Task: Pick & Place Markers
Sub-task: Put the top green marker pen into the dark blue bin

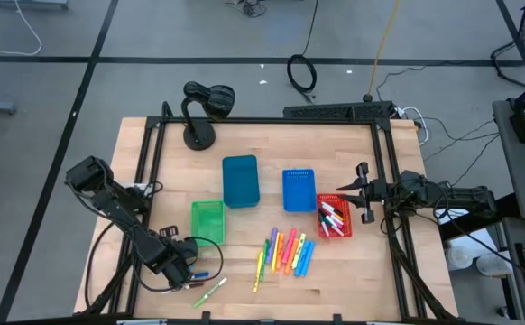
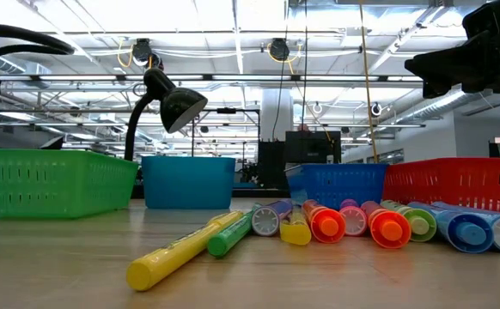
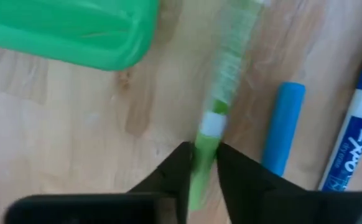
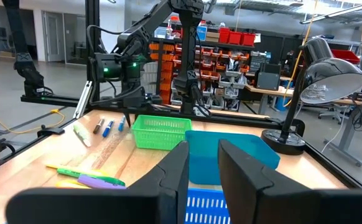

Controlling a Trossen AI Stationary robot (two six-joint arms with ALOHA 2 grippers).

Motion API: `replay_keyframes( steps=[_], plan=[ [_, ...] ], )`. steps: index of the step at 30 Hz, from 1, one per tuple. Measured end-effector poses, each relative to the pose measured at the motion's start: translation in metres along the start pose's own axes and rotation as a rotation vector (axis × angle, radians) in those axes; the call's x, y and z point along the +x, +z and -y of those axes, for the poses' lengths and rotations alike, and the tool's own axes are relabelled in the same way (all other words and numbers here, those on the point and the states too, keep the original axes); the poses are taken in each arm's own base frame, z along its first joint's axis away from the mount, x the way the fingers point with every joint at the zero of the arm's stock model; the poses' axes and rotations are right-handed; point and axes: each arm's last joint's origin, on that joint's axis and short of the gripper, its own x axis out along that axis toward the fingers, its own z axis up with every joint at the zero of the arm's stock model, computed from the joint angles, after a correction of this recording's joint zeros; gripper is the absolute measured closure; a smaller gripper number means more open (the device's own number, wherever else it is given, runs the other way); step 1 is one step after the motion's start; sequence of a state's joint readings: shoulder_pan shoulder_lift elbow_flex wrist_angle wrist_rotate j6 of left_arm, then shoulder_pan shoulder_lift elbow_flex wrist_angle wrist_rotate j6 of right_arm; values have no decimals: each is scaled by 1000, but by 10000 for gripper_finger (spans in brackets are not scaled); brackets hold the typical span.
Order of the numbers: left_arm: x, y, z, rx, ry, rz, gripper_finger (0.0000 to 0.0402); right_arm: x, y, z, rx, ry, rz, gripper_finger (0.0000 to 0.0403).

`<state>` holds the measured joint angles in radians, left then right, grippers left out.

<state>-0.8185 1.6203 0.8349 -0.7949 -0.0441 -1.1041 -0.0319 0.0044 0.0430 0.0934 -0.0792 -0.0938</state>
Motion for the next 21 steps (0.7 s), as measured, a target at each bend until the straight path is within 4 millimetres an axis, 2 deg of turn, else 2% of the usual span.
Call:
replay_keyframes(
  steps=[4, 8, 13, 18, 21],
  plan=[
    [0, 0, -1, -3, 14, 0, 372, 0, 0, 0, 0, 0, 0, 332],
    [0, 0, -2, -3, 24, 4, 371, 0, 0, 0, 0, 0, 0, 332],
    [0, 0, -2, 1, 27, 5, 337, 0, 0, 0, 0, 0, 0, 332],
    [-1, -1, -2, 13, 27, 6, 373, 0, 0, 0, 0, 0, 0, 332],
    [-5, -1, -5, 1, 20, 20, 374, 0, 0, 0, 0, 0, 0, 332]
  ],
)
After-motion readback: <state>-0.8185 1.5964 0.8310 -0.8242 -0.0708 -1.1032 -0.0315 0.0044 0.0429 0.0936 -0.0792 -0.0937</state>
